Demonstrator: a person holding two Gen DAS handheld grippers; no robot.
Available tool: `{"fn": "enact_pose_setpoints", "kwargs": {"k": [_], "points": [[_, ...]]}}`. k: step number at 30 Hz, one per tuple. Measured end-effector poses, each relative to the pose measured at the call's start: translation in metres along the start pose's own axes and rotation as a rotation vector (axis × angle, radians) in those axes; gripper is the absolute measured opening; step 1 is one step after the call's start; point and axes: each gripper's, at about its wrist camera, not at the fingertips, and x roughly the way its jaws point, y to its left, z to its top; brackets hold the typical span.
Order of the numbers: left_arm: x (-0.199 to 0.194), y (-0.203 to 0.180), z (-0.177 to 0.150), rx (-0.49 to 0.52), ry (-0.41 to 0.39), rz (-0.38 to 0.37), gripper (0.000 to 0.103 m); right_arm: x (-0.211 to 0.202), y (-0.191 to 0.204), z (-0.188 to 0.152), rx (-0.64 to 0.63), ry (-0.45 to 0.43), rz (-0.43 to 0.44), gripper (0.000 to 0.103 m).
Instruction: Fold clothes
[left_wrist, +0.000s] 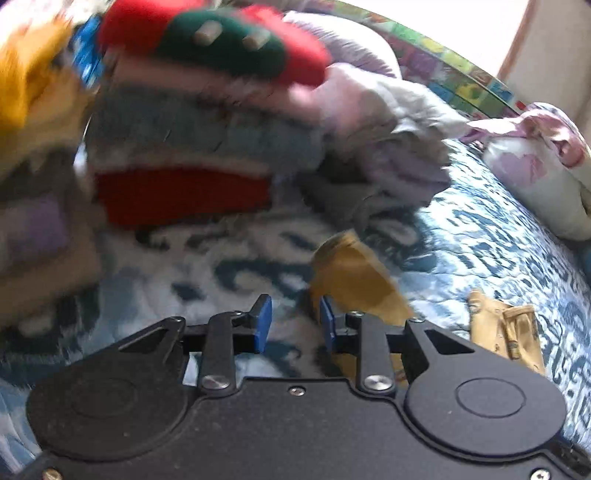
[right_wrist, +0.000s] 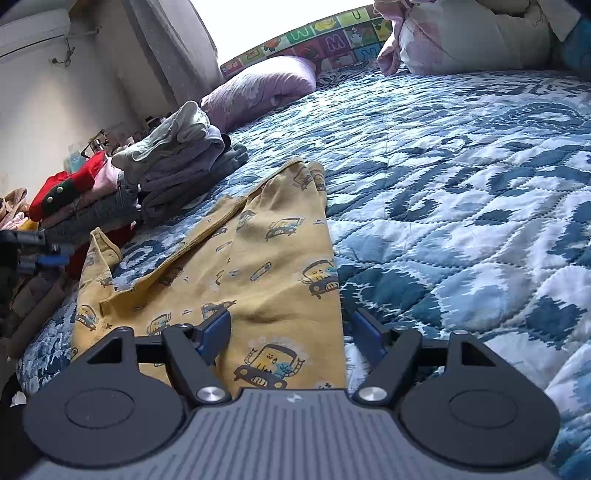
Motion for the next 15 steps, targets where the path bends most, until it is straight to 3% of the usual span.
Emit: {"fn": "enact_pose_setpoints", "kwargs": {"k": [9,15], "points": [[0.053,-0.017,-0.006,-0.096,0.021,-0.068,0.026,0.002,0.003,-0.002,-0.019,-0.001,-0.001,0.079],[0.084,-0.069,-0.008,0.151,0.02,0.064,0.026,0.007,0.009,-0.004,-0.068,0.003,0.007,0.089]]}}
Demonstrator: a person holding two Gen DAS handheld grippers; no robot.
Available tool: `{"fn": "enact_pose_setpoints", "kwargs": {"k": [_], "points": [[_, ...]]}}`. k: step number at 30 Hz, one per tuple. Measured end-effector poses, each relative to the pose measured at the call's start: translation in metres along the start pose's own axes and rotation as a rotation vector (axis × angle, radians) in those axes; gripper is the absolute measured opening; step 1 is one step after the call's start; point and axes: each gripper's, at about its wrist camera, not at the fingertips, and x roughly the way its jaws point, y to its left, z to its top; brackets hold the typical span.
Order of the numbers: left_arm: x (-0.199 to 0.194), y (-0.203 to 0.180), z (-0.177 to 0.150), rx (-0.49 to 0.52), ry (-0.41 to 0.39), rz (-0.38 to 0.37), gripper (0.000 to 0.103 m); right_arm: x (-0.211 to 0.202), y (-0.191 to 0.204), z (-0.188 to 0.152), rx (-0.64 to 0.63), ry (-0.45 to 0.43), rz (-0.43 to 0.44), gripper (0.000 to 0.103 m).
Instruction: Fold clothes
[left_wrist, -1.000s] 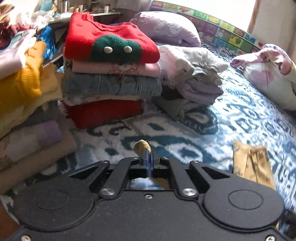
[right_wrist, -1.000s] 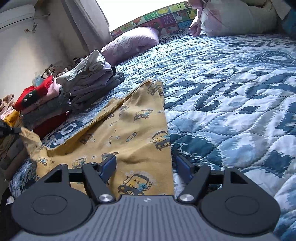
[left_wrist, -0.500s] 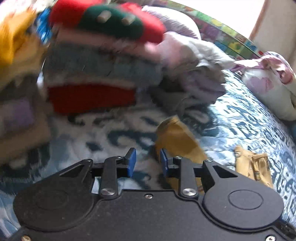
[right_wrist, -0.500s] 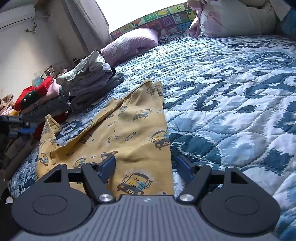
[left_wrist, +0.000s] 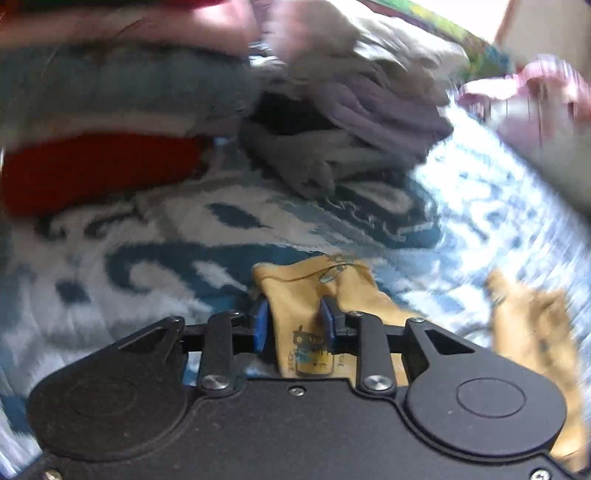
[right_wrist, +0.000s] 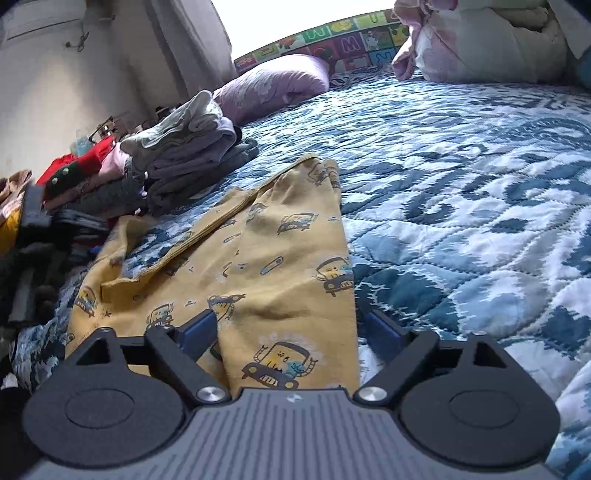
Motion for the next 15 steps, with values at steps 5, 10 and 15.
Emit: {"fn": "enact_pose_setpoints", "kwargs": {"k": [5,10,15], "points": [[0.0,0.024,-0.004,-0.137,-0.008,-0.061,0.015,0.001,-0.002,0.001,0.01,-0.002,0.016,0.091],[-0.025,0.035,-0.006,-0.16,-0.04,-0.087,0.0,0.001,-0.002,0.001,0.01,-0.003,0.016,0.091],[-0.073,0.038,0.004,-0.079,-0.13,-0.071,0.0,0.0,-0.003,0.0,0.016,-0.007,0.015,0.091]]}}
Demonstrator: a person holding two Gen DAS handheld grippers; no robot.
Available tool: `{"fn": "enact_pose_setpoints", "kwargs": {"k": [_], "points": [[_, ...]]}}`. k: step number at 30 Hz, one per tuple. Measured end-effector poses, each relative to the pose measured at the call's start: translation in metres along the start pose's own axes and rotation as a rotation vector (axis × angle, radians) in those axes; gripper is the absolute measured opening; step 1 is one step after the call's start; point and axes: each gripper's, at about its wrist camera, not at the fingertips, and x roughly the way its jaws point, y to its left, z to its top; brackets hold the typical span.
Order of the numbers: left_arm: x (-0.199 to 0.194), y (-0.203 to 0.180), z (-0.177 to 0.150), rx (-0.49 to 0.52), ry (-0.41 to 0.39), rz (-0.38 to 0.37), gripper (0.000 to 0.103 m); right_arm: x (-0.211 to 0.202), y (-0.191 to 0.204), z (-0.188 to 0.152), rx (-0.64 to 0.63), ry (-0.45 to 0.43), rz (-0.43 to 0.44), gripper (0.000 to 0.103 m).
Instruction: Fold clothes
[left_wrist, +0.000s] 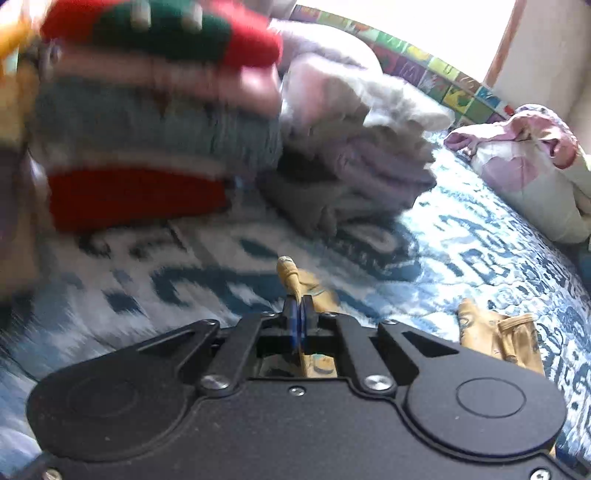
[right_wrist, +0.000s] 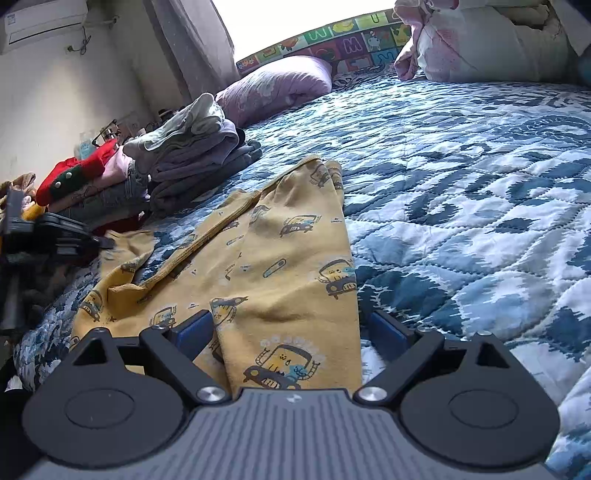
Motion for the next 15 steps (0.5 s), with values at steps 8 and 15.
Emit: {"fn": "enact_pose_setpoints", "kwargs": {"k": [8,15], "points": [[-0.07,0.04,0.026,0.024,-0.069,0.045,0.0,-0.002,0.002,-0.001,-0.004,-0.003,-0.019,0.091],[-0.077,0.058,0.008,0.036,-0.036,0.049,0.0,-0.003,0.004,-0.002,-0.016,-0.003,-0.032,0.091]]}}
